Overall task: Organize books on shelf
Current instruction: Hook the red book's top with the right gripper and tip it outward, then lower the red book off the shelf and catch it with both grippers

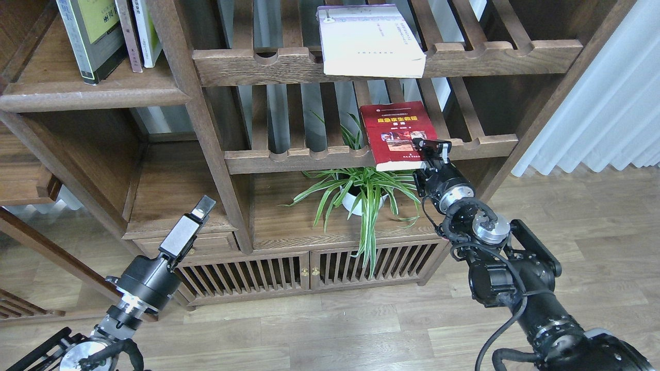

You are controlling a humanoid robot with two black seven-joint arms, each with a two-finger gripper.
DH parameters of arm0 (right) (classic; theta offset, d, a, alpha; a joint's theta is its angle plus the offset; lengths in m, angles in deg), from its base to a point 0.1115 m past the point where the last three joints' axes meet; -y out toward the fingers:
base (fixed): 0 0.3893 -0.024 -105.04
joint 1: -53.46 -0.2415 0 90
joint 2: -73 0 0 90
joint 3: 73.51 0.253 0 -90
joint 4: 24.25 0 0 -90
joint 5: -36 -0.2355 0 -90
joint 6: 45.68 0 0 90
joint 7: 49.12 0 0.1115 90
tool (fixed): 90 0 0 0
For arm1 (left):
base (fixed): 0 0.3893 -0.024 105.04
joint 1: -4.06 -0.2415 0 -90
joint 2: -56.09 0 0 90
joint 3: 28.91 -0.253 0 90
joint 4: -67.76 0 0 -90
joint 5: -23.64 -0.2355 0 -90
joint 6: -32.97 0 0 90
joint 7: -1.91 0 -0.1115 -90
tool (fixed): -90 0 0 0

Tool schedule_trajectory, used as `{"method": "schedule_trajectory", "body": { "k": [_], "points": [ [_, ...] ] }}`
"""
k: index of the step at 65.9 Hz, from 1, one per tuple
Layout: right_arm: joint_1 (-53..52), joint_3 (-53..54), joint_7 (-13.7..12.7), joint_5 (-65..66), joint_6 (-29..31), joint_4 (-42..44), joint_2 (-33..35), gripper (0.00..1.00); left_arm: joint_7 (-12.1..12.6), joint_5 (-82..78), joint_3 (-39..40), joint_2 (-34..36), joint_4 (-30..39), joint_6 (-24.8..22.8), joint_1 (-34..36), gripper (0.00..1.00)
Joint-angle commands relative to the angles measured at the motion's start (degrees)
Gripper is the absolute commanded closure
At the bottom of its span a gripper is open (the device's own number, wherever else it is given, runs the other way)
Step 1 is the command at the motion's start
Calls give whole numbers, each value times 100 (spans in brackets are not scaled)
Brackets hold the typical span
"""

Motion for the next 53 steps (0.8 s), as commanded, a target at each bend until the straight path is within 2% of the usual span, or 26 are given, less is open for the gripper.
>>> {"method": "schedule_trajectory", "body": {
  "k": [1, 12, 23, 27, 29, 33, 45, 53],
  "points": [
    [49, -5, -36, -2, 191, -16, 0, 95, 0, 0, -10, -8, 0, 0, -2, 2],
    [409, -49, -220, -37, 850, -394, 0, 96, -18, 53, -27, -104, -9, 0, -2, 2],
    [1095, -75, -747, -248, 1360, -1141, 0, 96, 17, 413, -80, -210, -17, 0, 77, 6],
    [1306, -110, -914, -248, 1773, -1247, 0, 96, 131, 738, -264, -175, -9, 0, 112, 6],
    [1524, -145, -1028, -257, 2236, -1308, 0, 97, 324, 1079, -413, -131, 17, 0, 156, 6],
    [1710, -189, -1151, -248, 2561, -1370, 0, 97, 483, 1283, -484, -52, 18, 0, 165, 6],
    [2193, -479, -1450, -257, 2561, -1528, 0, 97, 527, 1643, -783, 185, 18, 0, 252, 8],
    [2510, -804, -1530, -257, 2561, -1704, 0, 97, 527, 1890, -1187, 580, 27, 0, 472, 12]
  ]
}}
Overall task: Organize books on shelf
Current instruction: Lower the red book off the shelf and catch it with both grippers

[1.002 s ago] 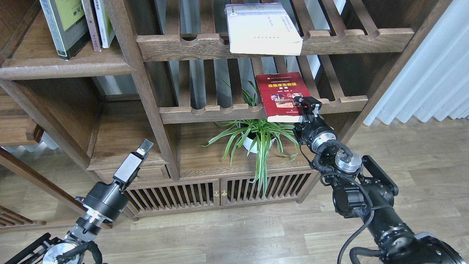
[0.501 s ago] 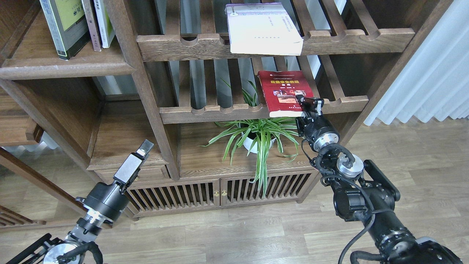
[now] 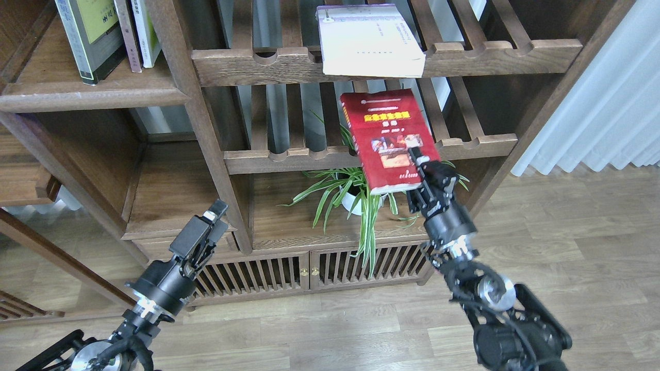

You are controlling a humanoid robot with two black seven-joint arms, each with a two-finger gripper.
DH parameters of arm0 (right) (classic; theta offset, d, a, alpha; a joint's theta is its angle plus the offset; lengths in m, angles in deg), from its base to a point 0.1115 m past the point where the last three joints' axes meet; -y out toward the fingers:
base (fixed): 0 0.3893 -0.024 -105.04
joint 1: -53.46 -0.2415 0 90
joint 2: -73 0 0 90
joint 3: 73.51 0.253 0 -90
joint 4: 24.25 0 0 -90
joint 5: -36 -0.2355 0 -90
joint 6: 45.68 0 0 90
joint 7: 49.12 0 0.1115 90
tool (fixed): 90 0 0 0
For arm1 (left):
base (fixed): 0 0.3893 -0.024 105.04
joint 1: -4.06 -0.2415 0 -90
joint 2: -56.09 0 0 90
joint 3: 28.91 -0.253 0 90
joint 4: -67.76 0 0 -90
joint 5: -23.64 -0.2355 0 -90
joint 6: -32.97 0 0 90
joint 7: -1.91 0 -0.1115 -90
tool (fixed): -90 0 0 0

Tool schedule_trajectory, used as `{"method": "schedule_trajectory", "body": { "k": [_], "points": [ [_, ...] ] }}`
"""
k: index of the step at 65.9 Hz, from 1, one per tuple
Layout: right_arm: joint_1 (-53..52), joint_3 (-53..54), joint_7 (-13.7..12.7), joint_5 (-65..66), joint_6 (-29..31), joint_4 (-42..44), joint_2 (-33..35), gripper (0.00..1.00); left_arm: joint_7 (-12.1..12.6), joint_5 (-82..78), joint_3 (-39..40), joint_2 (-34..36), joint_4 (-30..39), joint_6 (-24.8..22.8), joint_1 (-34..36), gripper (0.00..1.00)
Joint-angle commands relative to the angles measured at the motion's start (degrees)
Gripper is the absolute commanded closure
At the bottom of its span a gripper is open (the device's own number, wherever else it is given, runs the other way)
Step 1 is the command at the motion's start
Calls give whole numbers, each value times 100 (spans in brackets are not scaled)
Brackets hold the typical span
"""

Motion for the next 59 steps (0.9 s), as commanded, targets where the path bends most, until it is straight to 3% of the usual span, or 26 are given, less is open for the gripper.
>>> {"method": "schedule_trajectory", "body": {
  "k": [1, 26, 49, 59],
  "points": [
    [336, -340, -94, 7, 6, -181, 0, 97, 5, 228, -436, 420, 7, 0, 232, 12],
    [662, -1842, -102, 7, 6, -515, 149, 97, 5, 254, -1016, 851, 7, 0, 338, 12],
    [609, -1932, -85, 209, 6, -278, 79, 97, 14, 246, -1096, 755, 7, 0, 312, 13],
    [618, -1975, 3, 209, 6, -278, 0, 97, 14, 211, -1192, 395, 7, 0, 312, 12]
  ]
}}
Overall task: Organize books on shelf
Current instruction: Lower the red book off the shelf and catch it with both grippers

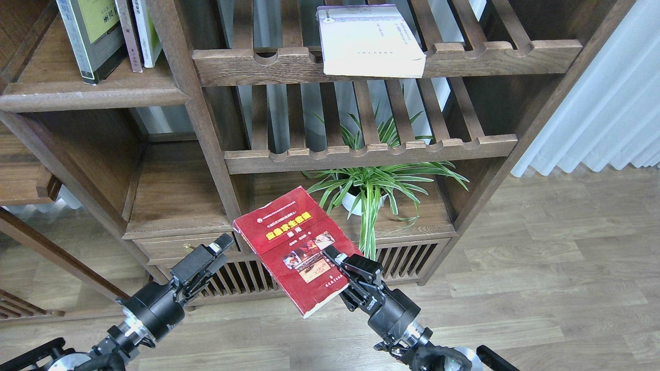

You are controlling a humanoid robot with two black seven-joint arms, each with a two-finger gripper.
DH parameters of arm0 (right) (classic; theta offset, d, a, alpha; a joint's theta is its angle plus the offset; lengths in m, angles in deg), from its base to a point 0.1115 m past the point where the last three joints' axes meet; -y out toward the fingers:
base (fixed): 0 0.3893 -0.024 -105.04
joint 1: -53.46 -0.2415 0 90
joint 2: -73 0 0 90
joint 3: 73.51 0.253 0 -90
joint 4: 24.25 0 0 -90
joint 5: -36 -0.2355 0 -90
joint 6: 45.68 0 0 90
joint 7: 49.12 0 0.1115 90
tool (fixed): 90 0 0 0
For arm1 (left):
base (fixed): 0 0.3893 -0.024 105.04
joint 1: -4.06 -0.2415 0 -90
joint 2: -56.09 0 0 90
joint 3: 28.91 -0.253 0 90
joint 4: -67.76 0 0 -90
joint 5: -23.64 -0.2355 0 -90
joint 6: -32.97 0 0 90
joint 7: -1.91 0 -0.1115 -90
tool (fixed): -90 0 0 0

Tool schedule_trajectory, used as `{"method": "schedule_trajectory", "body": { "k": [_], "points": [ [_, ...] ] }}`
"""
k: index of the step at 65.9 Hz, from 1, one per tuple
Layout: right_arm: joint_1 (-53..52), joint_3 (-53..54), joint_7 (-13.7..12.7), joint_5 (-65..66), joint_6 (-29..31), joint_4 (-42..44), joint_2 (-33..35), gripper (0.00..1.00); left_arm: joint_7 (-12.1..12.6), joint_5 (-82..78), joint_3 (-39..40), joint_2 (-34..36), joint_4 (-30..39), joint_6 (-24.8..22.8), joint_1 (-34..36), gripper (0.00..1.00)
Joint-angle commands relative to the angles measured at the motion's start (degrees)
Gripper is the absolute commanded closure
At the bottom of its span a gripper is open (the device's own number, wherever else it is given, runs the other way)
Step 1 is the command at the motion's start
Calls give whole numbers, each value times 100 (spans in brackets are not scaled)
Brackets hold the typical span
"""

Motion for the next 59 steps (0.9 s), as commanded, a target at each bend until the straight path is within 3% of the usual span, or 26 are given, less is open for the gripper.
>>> {"method": "schedule_trajectory", "body": {
  "k": [1, 16, 30, 37, 59],
  "points": [
    [9, -40, 77, 7, -3, 8, -65, 97, 0, -39, -80, -327, -7, 0, -17, 12],
    [0, -31, 191, 112, -3, 16, -65, 97, -26, -303, -185, -951, -78, 0, -34, 10],
    [-8, -5, 200, 156, -3, 43, -65, 96, -61, -303, -194, -986, -87, 0, -122, 11],
    [0, -40, 200, 156, -3, 8, -65, 96, -79, -303, -203, -995, -95, 0, -192, 20],
    [44, -145, 200, 165, -3, -159, -65, 96, -96, -294, -98, -1127, -306, 0, -210, 30]
  ]
}}
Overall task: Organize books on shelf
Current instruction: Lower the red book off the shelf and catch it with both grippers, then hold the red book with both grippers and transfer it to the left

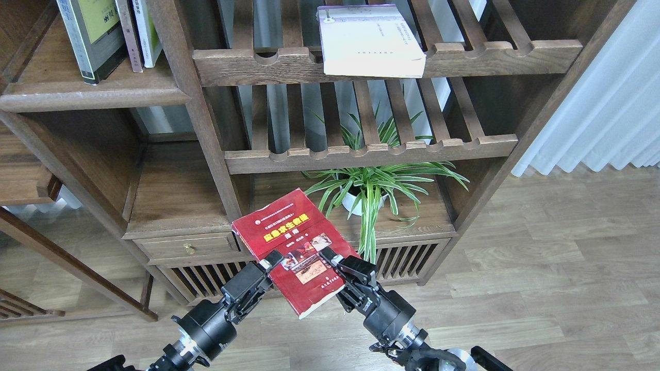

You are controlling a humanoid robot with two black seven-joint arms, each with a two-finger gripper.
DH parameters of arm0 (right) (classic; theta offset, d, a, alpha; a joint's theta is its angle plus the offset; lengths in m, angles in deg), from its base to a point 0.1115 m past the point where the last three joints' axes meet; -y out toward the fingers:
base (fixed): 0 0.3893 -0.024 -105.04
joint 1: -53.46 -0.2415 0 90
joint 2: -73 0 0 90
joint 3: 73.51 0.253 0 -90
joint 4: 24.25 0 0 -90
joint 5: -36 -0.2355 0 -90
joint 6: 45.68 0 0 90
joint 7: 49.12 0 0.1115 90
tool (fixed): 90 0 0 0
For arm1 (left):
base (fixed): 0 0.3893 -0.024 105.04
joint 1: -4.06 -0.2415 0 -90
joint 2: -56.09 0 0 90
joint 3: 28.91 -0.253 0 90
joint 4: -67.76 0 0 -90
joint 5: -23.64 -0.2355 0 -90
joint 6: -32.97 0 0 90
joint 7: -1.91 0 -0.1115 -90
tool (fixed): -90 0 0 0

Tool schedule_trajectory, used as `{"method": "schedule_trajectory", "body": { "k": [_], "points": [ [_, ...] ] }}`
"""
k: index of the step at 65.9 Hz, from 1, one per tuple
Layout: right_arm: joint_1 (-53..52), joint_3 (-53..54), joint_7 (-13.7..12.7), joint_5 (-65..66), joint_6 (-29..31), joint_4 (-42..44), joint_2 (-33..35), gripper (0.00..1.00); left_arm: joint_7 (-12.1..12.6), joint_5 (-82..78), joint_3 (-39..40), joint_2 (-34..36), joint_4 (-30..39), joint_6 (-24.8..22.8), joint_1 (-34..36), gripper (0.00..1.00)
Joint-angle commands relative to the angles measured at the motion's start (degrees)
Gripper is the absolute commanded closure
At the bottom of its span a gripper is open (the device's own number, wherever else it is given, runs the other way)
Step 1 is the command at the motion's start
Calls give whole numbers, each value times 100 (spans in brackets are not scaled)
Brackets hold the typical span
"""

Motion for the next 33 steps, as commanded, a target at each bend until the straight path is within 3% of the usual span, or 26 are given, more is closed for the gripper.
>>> {"method": "schedule_trajectory", "body": {
  "k": [1, 23, 33],
  "points": [
    [19, -91, -1, 9, 0, -120, 0, 96, -8, 0, 41, -59, -33, 0, -2, 30],
    [27, -153, 26, 26, 0, -137, 0, 96, -8, 0, 76, -234, -59, 0, -2, 32],
    [27, -161, 26, 35, 0, -146, 0, 96, -8, 0, 85, -261, -76, 0, -2, 43]
  ]
}}
